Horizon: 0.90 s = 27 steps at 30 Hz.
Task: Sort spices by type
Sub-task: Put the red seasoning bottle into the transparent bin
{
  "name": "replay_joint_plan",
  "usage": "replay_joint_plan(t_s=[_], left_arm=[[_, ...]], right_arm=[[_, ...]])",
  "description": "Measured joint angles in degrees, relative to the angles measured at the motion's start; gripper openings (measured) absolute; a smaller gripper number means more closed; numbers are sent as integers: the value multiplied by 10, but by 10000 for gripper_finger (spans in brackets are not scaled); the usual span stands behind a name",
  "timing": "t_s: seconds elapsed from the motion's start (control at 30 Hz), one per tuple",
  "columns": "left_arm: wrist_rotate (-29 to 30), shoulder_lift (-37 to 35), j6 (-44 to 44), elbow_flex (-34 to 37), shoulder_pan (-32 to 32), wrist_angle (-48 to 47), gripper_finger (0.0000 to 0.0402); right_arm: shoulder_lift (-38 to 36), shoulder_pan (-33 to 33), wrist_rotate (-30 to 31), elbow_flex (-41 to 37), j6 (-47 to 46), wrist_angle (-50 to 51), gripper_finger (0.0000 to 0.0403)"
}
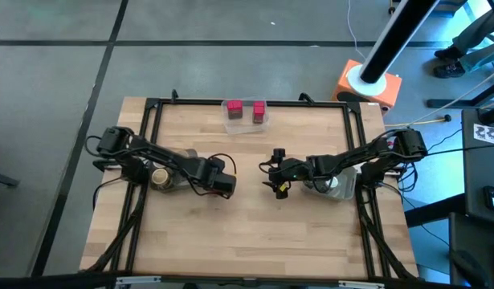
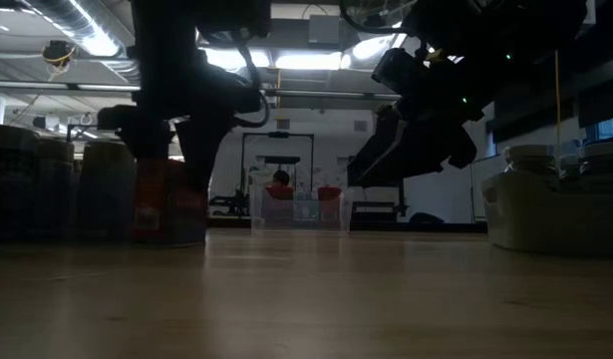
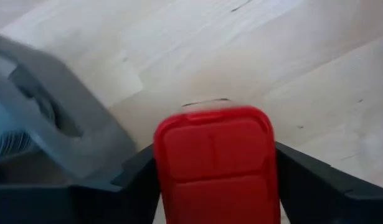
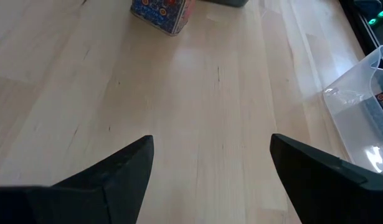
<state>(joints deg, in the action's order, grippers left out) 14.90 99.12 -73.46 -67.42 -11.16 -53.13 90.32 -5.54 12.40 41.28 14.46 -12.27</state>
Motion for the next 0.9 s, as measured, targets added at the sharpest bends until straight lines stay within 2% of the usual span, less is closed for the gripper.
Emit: replay_joint_plan(t_s=[0.17,0.43,0.73,0.9], left_arm=[[0,4,52,0,9,15,201],[-8,-7,182,-22,35,9,201],[-4,-13,459,-142,99,-19,201],[10,-13,570,-196,145,-18,201]], right_arm=[[0,0,0,0,0,1,321],[0,0,0,0,-1,4,321],[0,0,0,0,26,2,321],[0,0,0,0,38,4,321]])
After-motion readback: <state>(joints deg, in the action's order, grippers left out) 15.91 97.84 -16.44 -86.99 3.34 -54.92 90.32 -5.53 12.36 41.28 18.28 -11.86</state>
